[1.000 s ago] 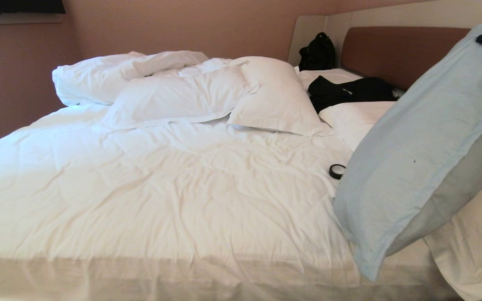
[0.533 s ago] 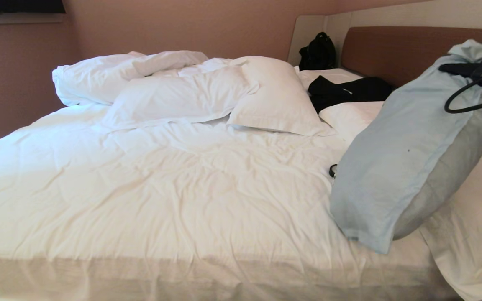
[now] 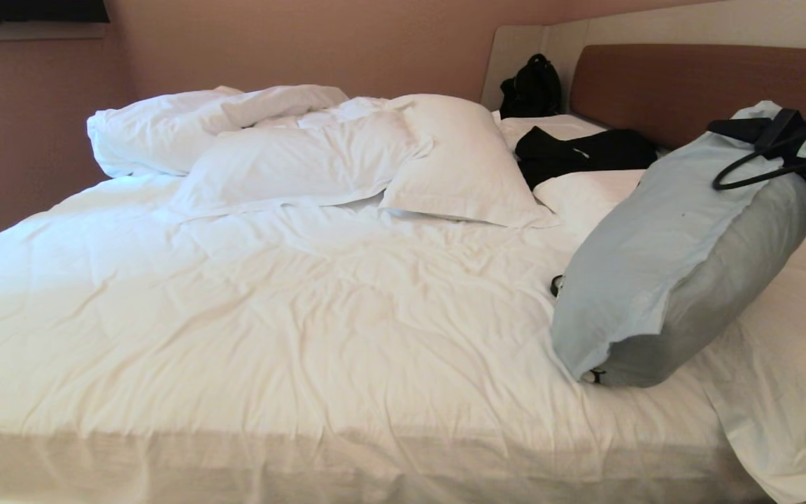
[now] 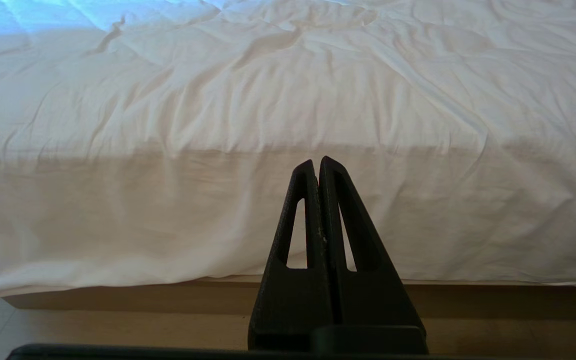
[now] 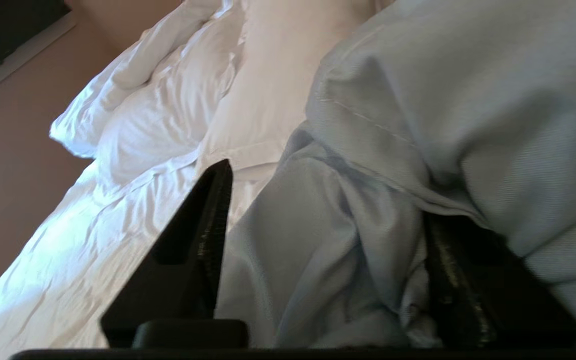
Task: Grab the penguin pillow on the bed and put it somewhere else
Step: Place the pillow at the bedside
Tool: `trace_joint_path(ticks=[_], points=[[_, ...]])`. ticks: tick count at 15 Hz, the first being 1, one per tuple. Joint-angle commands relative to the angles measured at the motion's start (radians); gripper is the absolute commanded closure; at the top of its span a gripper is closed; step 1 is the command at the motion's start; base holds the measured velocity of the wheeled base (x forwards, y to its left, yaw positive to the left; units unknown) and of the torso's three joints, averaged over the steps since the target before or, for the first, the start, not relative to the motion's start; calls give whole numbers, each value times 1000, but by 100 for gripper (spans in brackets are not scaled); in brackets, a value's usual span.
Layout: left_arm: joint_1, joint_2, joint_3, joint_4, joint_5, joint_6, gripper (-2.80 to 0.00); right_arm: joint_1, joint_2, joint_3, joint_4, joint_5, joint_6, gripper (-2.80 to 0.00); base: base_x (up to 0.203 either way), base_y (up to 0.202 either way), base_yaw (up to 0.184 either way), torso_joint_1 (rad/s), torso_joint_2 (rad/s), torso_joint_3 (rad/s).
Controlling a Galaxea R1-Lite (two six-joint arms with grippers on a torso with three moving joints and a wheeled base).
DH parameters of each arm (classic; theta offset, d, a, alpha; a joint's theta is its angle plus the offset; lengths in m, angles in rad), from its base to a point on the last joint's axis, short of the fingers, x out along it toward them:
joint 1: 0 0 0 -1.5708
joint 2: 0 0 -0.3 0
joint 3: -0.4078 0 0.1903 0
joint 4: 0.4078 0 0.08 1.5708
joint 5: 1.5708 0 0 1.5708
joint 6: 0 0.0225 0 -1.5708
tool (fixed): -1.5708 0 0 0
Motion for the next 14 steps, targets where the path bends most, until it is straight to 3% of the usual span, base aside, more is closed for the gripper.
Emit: trace_joint_path(ticks=[1,3,8,12,14], points=[[0,0,2,0,1,0,0,-16,-42,-1,0,-69,3,-280,0,0,0,0,0,0],[0,0,2,0,1,0,0,-22,-104,10,9,-148,4,-280,0,0,0,0,0,0],[0,0,2,0,-1,0,0,46,-112,-67,136,-458,-41,-280,0,0,0,0,0,0],[0,0,2,0,0,0,0,70,-101,-83,236,-542,-148,-280,0,0,0,0,0,0],[0,0,2,0,0,0,0,79,-22,-170,347,-556,-168,-280,0,0,0,0,0,0]])
